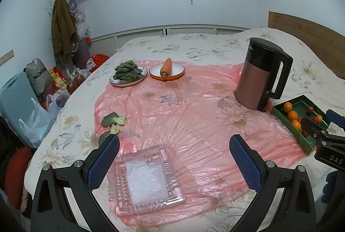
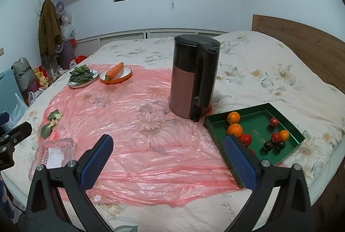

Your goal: Organize fruits

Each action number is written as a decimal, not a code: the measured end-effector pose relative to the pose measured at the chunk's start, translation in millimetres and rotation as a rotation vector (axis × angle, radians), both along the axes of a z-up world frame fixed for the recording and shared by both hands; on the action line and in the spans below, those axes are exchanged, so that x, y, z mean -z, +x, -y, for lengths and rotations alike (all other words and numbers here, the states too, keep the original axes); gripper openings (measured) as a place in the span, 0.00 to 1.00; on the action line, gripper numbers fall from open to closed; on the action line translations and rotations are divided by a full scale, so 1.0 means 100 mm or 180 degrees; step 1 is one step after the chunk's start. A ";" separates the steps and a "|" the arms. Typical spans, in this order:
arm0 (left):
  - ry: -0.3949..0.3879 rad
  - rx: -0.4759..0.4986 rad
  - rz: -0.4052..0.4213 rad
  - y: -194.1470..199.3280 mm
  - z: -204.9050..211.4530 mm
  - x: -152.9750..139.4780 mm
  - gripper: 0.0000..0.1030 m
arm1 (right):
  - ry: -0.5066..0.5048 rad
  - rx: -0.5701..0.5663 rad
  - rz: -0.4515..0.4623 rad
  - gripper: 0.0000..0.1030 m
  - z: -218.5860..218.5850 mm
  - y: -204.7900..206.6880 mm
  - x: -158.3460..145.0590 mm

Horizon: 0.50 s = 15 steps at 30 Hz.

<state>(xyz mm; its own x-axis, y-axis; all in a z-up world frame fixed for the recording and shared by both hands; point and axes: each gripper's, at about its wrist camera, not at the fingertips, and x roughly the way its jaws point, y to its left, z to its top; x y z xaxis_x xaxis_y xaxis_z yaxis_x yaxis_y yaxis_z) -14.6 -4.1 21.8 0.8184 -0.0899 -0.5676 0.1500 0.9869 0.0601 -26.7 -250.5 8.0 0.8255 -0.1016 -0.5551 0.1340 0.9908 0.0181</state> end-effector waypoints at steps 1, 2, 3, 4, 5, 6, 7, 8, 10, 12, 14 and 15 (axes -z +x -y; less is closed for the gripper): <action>0.0003 0.0004 0.0000 0.00 0.01 0.00 0.97 | 0.0000 0.0000 -0.0004 1.00 0.00 0.01 0.00; 0.0003 0.0004 0.0000 0.00 0.01 0.00 0.97 | -0.0002 0.0002 -0.0009 1.00 0.01 0.01 0.01; 0.0002 0.0005 -0.0001 0.00 0.01 0.00 0.97 | -0.0004 0.0003 -0.0013 1.00 0.01 0.01 0.01; 0.0001 0.0006 -0.0001 0.00 0.01 0.00 0.97 | -0.0005 0.0005 -0.0016 1.00 0.01 0.02 0.02; 0.0004 0.0006 -0.0001 0.01 0.02 0.00 0.97 | -0.0006 0.0008 -0.0017 1.00 0.01 0.02 0.02; 0.0002 0.0005 -0.0002 0.00 0.02 0.00 0.97 | -0.0004 0.0012 -0.0018 1.00 0.01 0.02 0.02; 0.0001 0.0003 -0.0003 0.00 0.02 0.00 0.97 | 0.0000 0.0014 -0.0019 1.00 0.02 0.02 0.02; 0.0003 0.0001 0.0000 0.00 0.02 0.00 0.97 | -0.0001 0.0011 -0.0019 1.00 0.02 0.02 0.02; 0.0002 -0.0005 0.0005 0.01 0.02 0.00 0.97 | -0.0006 0.0010 -0.0020 1.00 0.02 0.02 0.02; 0.0002 -0.0003 0.0005 0.01 0.02 0.00 0.97 | -0.0006 0.0011 -0.0020 1.00 0.02 0.02 0.03; 0.0009 -0.0005 0.0006 0.00 0.02 0.00 0.97 | -0.0004 0.0011 -0.0020 1.00 0.02 0.02 0.03; 0.0004 -0.0009 0.0009 0.00 0.02 0.00 0.97 | -0.0005 0.0009 -0.0020 1.00 0.02 0.02 0.03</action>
